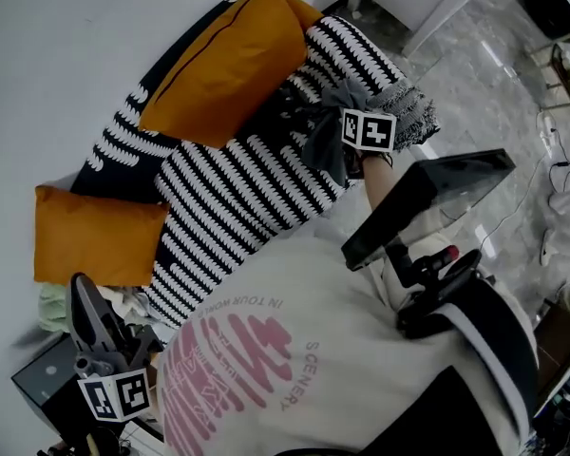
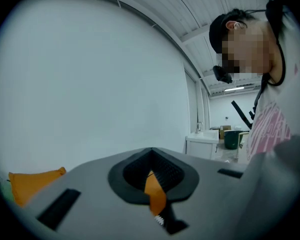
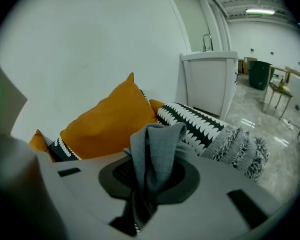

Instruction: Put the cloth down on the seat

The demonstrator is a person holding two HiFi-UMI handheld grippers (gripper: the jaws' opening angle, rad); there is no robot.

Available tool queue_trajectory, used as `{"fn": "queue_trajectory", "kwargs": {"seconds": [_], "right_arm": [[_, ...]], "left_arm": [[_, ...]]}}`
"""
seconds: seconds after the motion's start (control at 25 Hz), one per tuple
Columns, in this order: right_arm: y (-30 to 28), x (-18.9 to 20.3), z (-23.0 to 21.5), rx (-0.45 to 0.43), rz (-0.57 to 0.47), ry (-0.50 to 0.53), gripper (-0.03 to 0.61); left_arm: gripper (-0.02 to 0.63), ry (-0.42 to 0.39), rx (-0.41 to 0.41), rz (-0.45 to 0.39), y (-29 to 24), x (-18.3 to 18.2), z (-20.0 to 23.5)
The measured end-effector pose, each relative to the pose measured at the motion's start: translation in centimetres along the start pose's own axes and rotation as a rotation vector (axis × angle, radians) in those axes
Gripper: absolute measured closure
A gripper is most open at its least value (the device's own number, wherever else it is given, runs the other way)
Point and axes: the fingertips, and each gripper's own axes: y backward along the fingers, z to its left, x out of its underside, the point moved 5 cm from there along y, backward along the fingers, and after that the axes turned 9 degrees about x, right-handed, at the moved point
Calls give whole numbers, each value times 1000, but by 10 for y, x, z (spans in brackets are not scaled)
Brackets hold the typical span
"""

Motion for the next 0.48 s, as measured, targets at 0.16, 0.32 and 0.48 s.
{"fn": "queue_trajectory", "kwargs": {"seconds": [0.16, 0.32, 0.48], "right_arm": [[-12, 20, 5, 15, 79, 8, 514], [-21, 36, 13, 19, 172, -1, 514], [-29, 48, 22, 23, 244, 26, 514]], "left_arm": [[612, 0, -26, 16, 10, 0, 0], [612, 6, -59, 32, 24, -2, 3], [612, 12, -86, 29, 31, -3, 9]]}}
